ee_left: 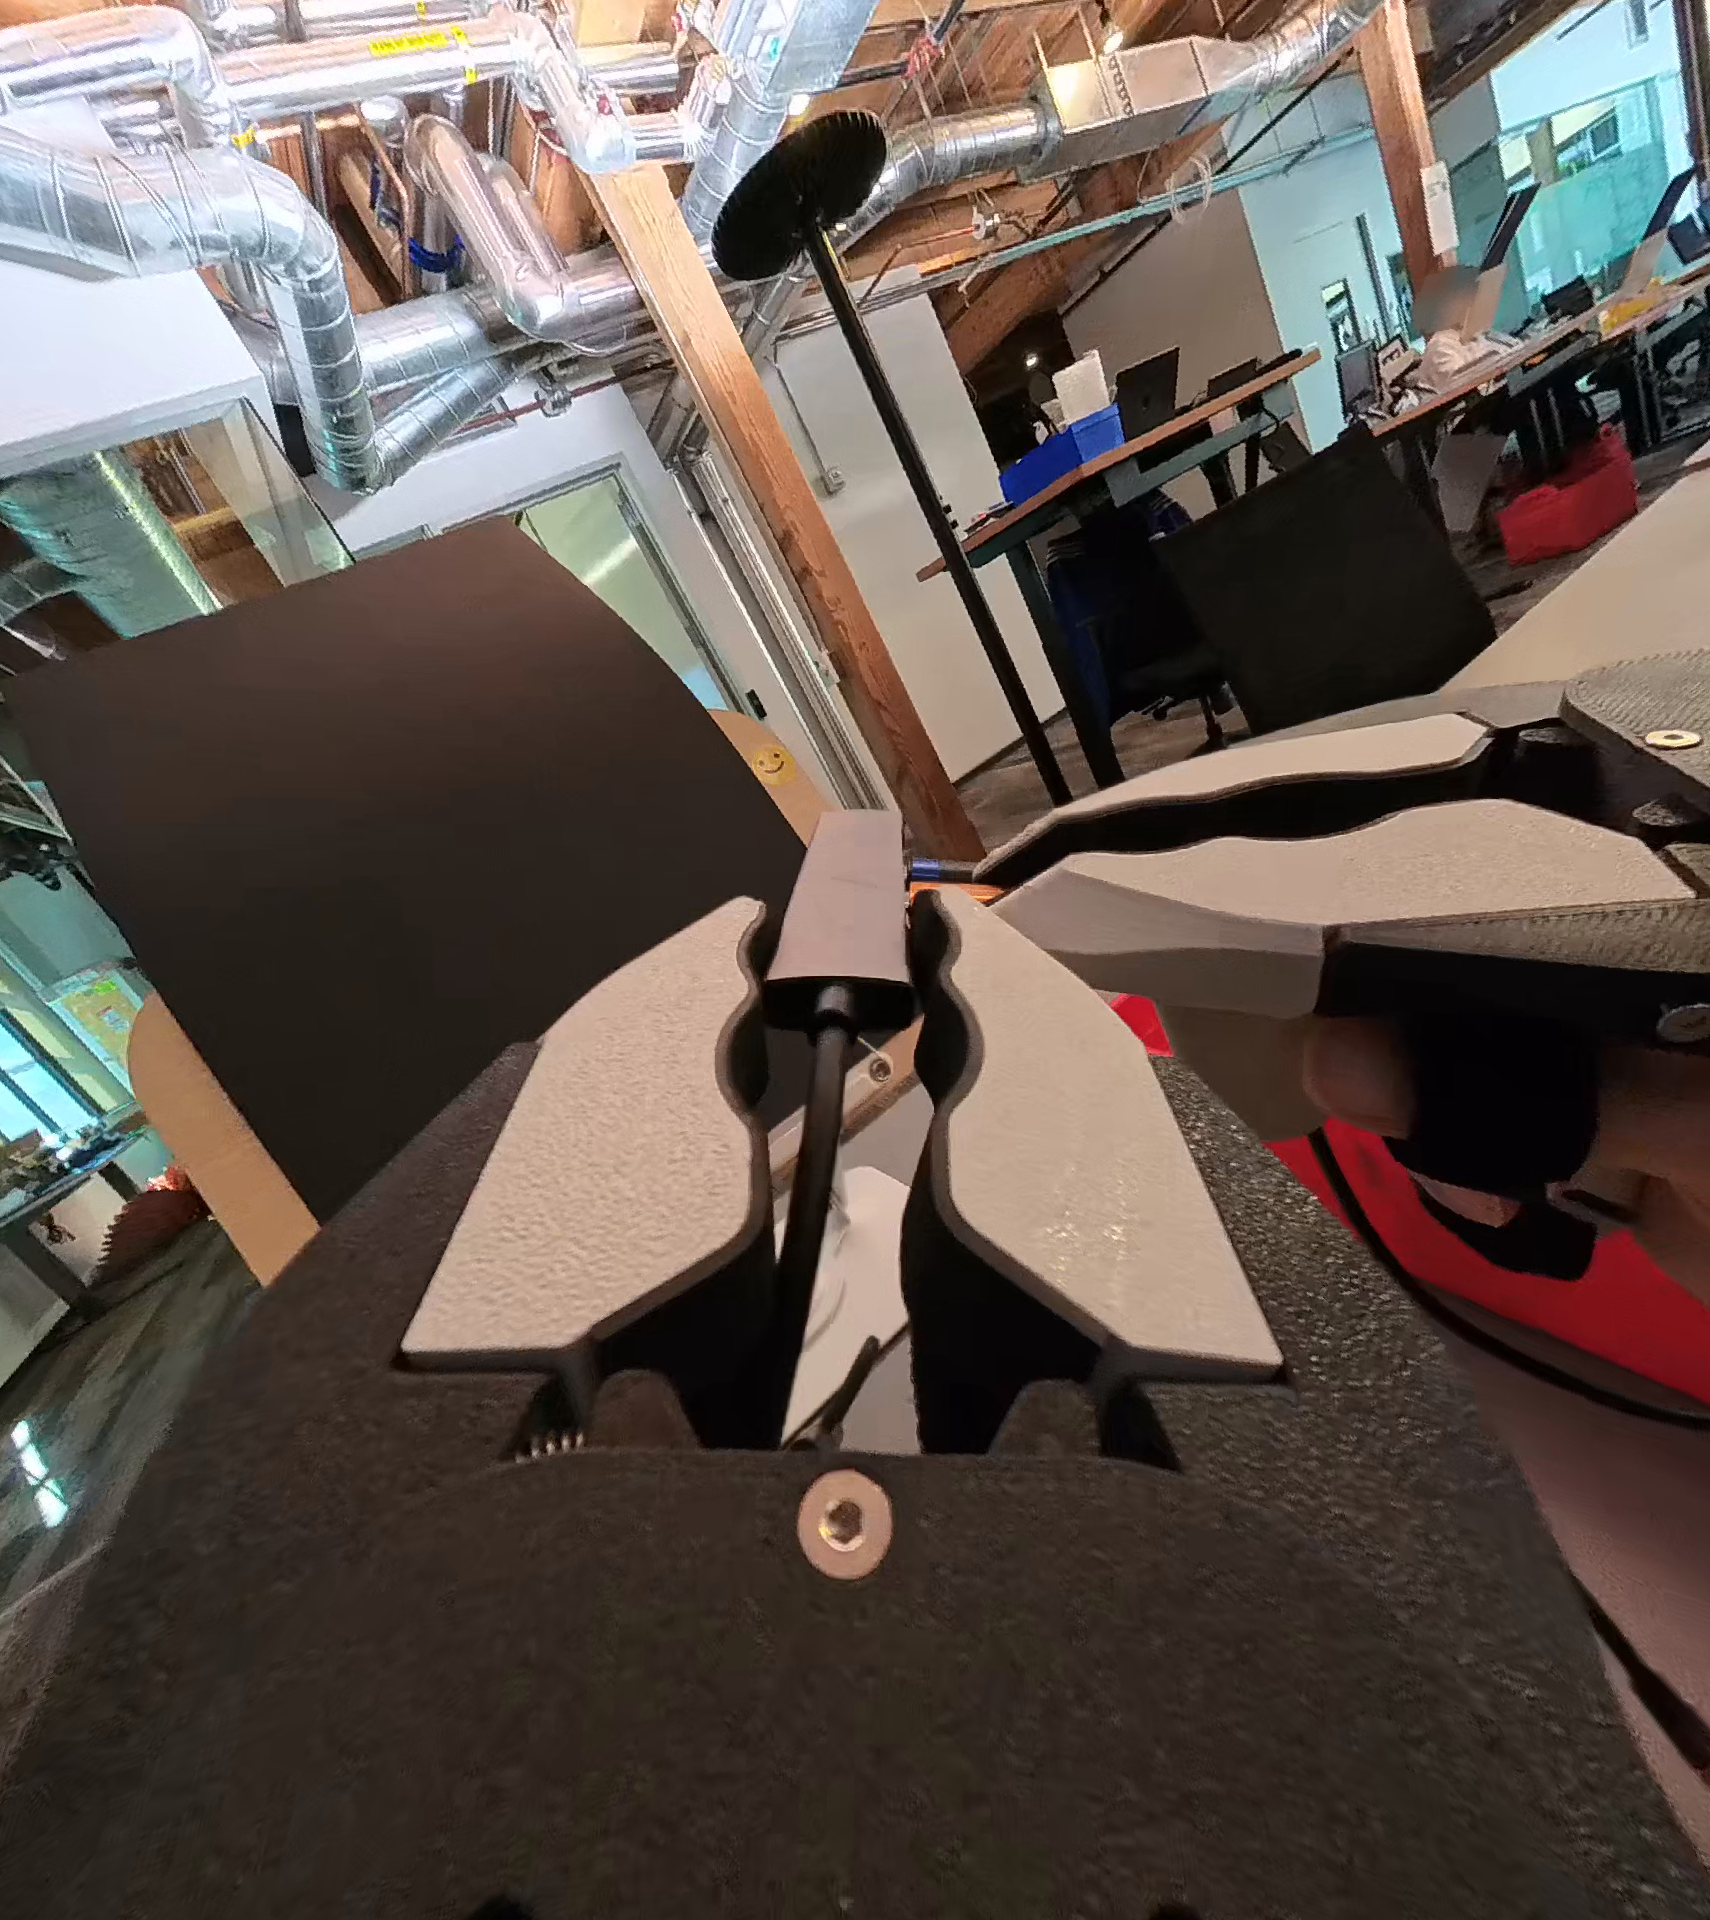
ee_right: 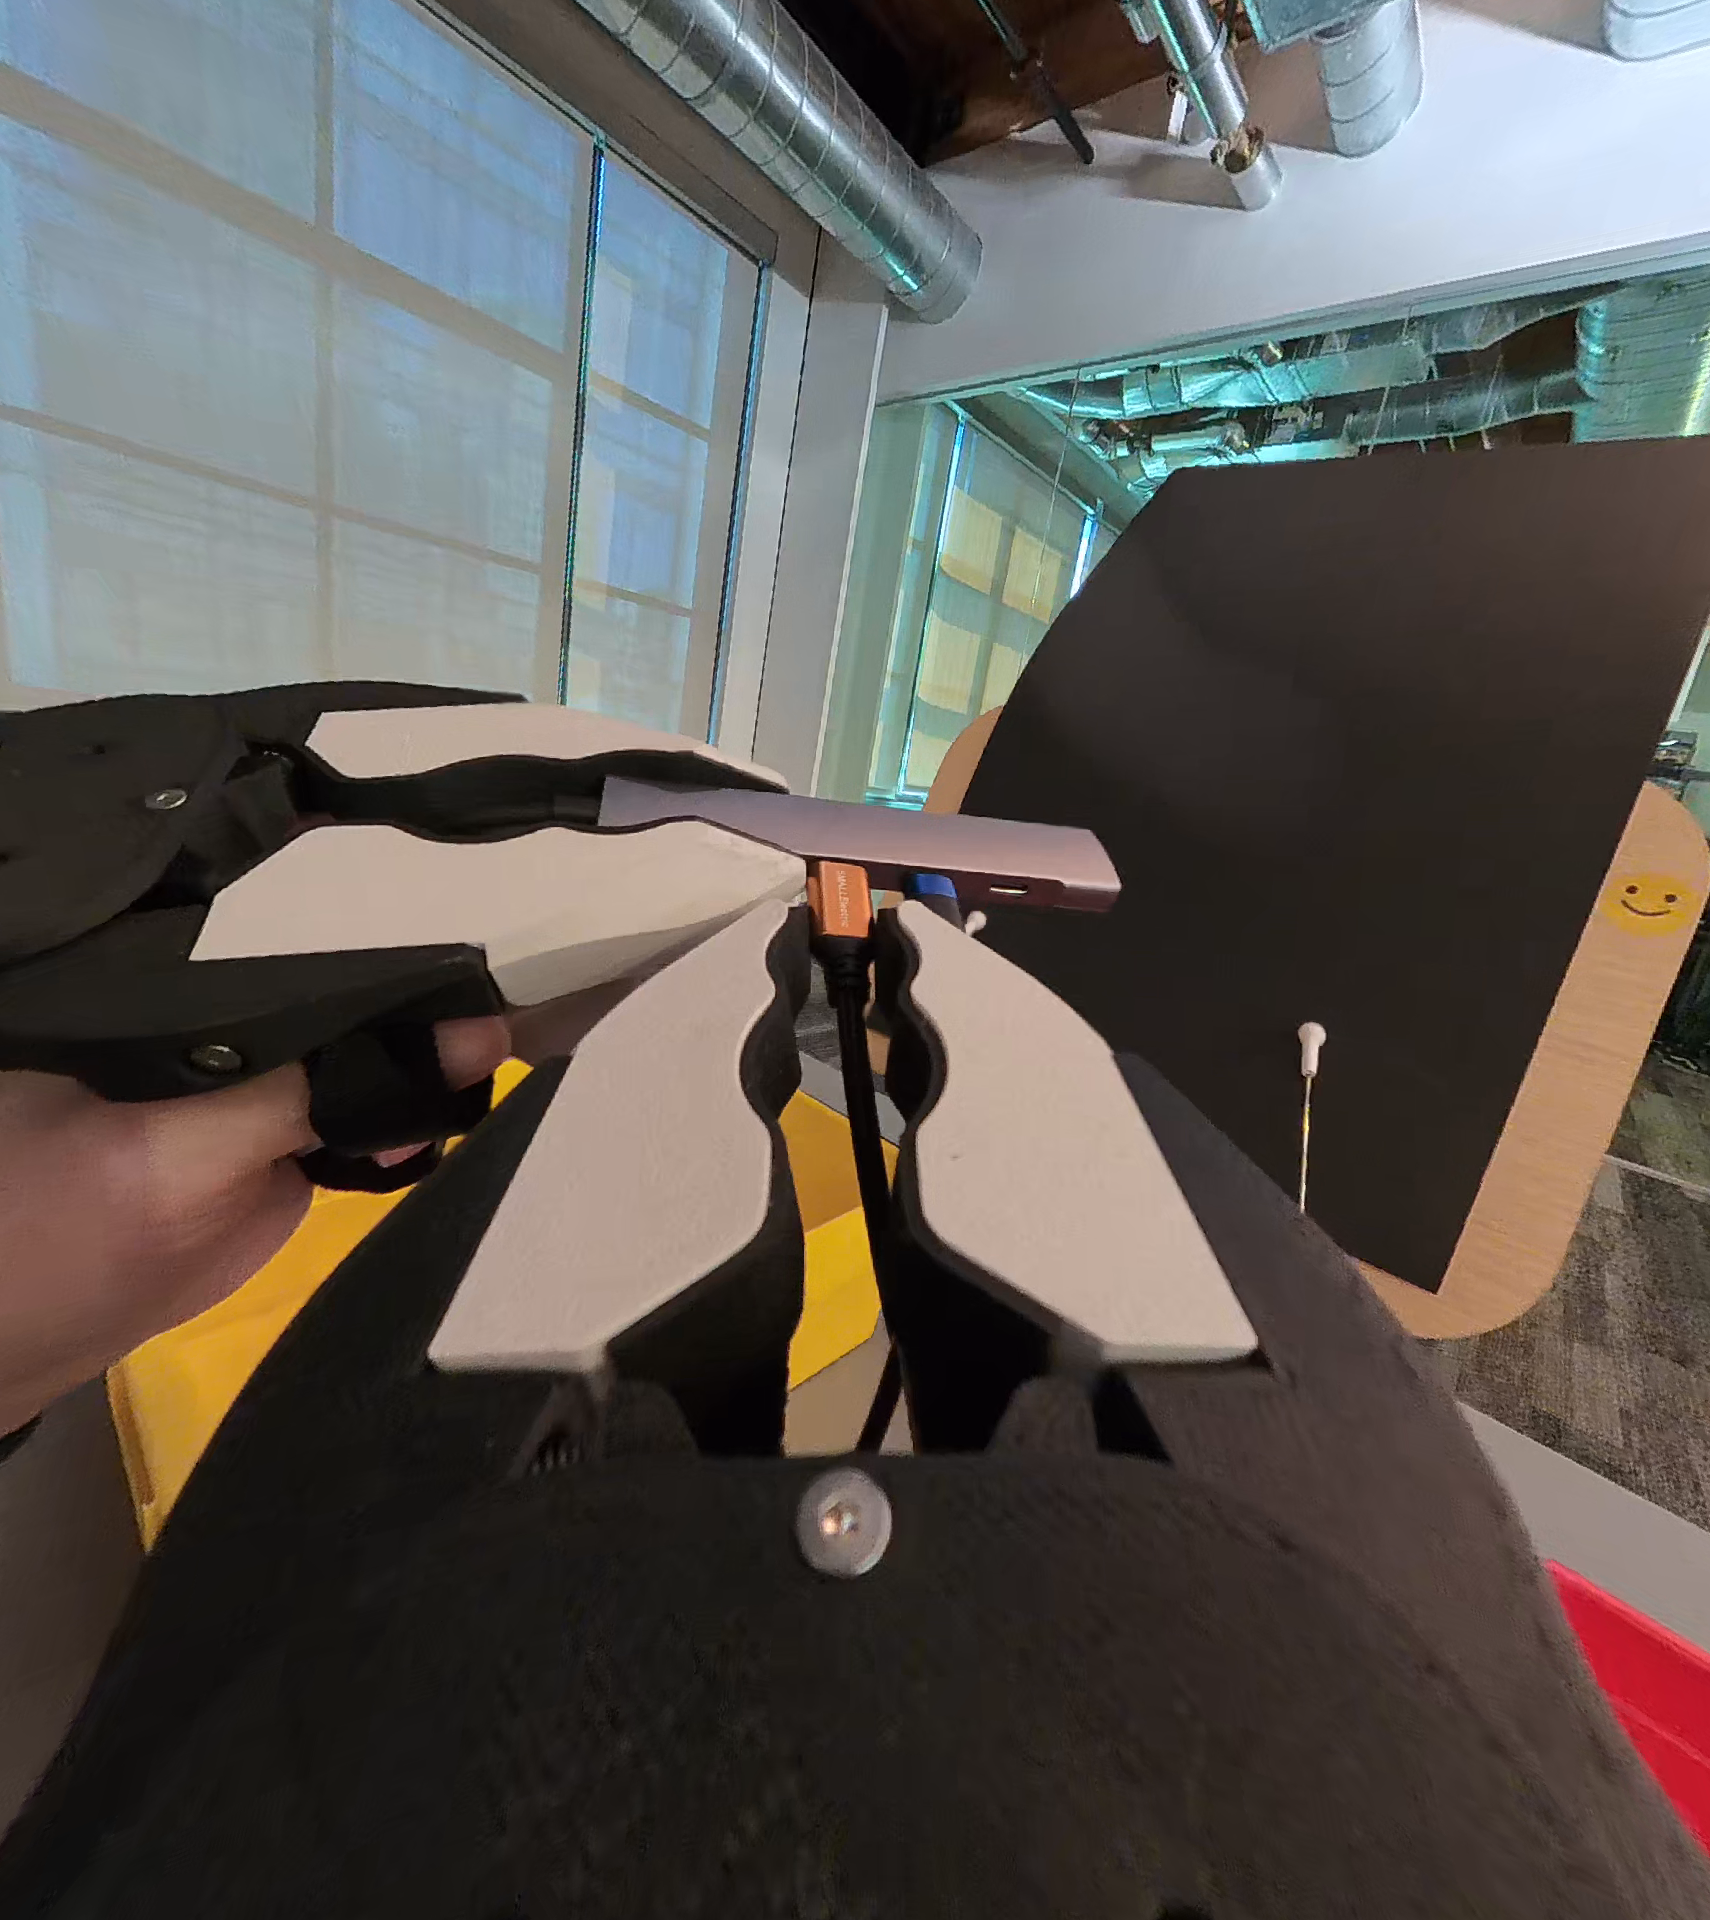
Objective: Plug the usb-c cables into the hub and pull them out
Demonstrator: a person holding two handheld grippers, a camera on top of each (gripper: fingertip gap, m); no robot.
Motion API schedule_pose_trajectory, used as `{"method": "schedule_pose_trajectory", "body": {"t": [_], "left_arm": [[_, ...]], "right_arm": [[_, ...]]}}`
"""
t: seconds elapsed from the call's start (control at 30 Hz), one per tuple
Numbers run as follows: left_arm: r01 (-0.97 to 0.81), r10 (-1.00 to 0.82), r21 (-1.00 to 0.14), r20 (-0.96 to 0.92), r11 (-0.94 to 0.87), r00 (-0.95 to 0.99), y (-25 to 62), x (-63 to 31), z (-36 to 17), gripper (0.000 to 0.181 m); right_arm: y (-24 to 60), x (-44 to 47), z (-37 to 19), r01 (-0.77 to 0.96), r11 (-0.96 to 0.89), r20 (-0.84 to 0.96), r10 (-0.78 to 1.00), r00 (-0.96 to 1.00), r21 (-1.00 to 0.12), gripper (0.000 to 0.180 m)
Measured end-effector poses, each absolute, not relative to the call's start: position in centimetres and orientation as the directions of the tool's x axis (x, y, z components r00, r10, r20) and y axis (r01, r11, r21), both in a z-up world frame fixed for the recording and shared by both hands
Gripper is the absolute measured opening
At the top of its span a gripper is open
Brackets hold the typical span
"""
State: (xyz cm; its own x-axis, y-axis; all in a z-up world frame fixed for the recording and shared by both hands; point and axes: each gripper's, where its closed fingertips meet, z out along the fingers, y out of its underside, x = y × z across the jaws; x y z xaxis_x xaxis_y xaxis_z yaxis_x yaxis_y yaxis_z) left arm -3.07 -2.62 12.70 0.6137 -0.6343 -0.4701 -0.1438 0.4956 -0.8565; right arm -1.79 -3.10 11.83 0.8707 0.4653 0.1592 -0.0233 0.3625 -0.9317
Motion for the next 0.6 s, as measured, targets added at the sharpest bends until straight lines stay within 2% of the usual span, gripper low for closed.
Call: {"method": "schedule_pose_trajectory", "body": {"t": [0.27,0.47,0.6], "left_arm": [[-0.111,-0.693,-0.877,-0.441,0.467,0.571,-2.65,-3.01,13.07,0.024],[-0.163,-0.601,-0.834,-0.501,0.527,0.623,-2.71,-3.02,13.41,0.025],[-0.133,-0.624,-0.850,-0.472,0.510,0.623,-2.81,-2.58,13.76,0.025]], "right_arm": [[-3.47,-1.75,12.26,0.004,0.390,0.201,0.467,0.861,-0.921,0.013],[-3.29,-1.59,12.41,-0.108,0.343,0.080,0.490,0.868,-0.933,0.014],[-3.56,-1.08,12.85,-0.091,0.368,0.089,0.444,0.892,-0.926,0.014]]}}
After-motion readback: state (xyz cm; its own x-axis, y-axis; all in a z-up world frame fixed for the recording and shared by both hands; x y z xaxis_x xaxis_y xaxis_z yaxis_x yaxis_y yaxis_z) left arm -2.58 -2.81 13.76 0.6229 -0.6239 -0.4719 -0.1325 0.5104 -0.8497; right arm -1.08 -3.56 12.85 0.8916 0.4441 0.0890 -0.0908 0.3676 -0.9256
